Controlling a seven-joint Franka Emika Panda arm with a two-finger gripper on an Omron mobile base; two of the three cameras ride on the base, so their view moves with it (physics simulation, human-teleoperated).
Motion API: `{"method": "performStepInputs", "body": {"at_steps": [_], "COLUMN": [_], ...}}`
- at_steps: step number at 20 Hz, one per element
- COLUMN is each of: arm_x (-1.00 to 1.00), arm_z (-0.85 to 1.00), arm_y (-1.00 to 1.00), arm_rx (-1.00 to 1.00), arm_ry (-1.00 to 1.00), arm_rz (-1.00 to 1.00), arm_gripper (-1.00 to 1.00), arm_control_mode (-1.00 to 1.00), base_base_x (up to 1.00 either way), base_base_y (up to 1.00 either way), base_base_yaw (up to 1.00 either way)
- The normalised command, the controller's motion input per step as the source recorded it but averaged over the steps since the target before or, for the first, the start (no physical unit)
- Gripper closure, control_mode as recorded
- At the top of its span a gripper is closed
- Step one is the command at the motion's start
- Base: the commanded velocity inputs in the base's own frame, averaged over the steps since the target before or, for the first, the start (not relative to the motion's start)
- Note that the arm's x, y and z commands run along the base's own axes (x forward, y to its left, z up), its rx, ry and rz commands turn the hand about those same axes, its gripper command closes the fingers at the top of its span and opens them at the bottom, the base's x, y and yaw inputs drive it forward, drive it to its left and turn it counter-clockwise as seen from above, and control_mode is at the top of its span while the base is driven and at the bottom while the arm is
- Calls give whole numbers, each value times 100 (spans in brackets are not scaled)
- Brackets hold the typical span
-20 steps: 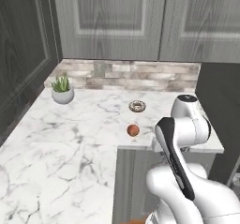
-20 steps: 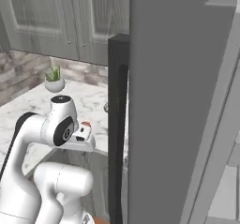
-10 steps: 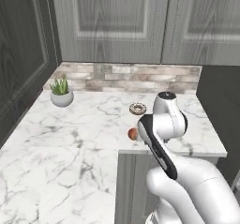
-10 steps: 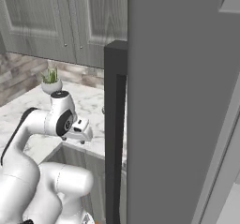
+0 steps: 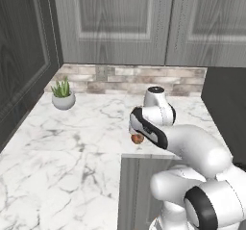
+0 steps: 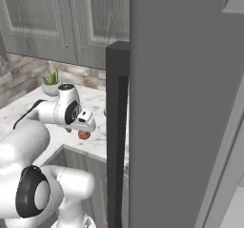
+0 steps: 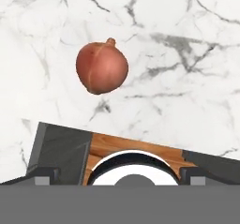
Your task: Place the onion and squash inside the fridge drawer. Close the drawer after placing the vegetables.
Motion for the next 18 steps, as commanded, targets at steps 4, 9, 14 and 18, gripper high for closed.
{"method": "performStepInputs", "body": {"at_steps": [4,9,14,18], "arm_x": [53,18,18,24], "arm_z": [-16,-27,-42,-39], "arm_y": [12,7,0,0], "arm_rx": [0,0,-1,0], "arm_ry": [11,1,0,0], "arm_rz": [0,0,0,0], "arm_gripper": [-100,-100,-100,-100], "arm_control_mode": [-100,-100,-100,-100], "base_base_x": [0,0,0,0], "base_base_y": [0,0,0,0], "base_base_yaw": [0,0,0,0]}}
